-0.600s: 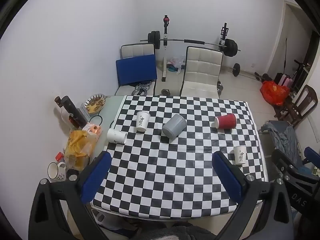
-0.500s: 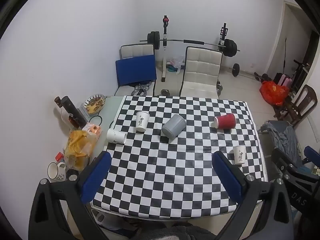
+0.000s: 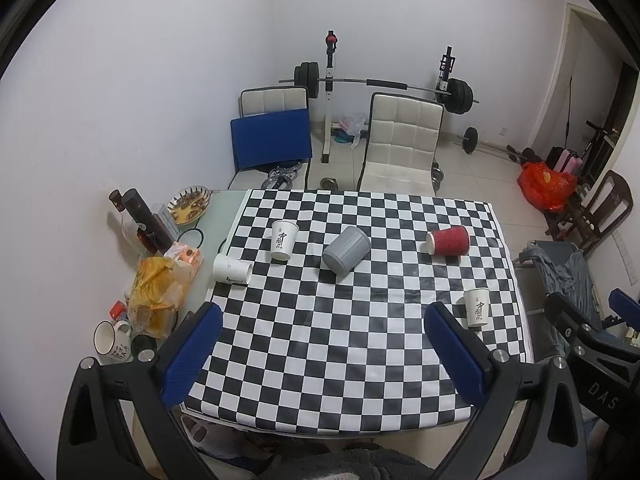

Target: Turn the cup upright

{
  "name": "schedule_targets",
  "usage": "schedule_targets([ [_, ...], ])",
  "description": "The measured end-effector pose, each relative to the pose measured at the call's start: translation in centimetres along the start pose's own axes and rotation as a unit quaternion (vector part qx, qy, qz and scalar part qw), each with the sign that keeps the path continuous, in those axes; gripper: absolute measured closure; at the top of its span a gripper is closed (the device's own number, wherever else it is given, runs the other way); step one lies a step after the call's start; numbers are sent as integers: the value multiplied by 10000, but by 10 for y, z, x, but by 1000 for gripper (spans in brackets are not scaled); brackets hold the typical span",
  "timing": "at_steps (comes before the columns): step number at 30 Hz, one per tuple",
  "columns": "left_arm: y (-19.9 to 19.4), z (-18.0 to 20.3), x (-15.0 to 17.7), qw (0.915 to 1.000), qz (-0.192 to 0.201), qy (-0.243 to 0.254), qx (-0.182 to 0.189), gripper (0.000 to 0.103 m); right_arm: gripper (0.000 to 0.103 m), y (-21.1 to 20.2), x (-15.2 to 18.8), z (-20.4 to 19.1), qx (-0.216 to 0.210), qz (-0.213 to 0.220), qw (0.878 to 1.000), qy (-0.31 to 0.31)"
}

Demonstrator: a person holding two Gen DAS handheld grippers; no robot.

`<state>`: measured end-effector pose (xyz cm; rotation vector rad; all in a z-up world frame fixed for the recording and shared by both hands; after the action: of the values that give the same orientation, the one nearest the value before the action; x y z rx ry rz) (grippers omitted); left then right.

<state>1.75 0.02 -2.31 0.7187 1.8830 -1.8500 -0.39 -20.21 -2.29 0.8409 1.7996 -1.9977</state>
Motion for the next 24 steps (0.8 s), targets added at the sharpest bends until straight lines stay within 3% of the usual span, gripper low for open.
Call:
schedule_targets([
  [16,-8,4,4,10000,28,3,6,0,0,-5,-2,-1,11,42,10000,-5],
  [24,-17,13,-11,10000,62,-17,17,0,0,-10,-7,-2,3,62,10000,-2],
])
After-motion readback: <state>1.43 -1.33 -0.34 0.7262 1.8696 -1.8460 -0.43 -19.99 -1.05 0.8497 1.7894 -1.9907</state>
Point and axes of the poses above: each gripper's, at about its wrist camera, not at the fingertips, and y roughly the way its jaws point, z to its right, x to its underside, the point moved 3 cm from there along y, roughly the way its jaws point, and after that the axes turned 3 degrees about y, right-handed, at the moved point
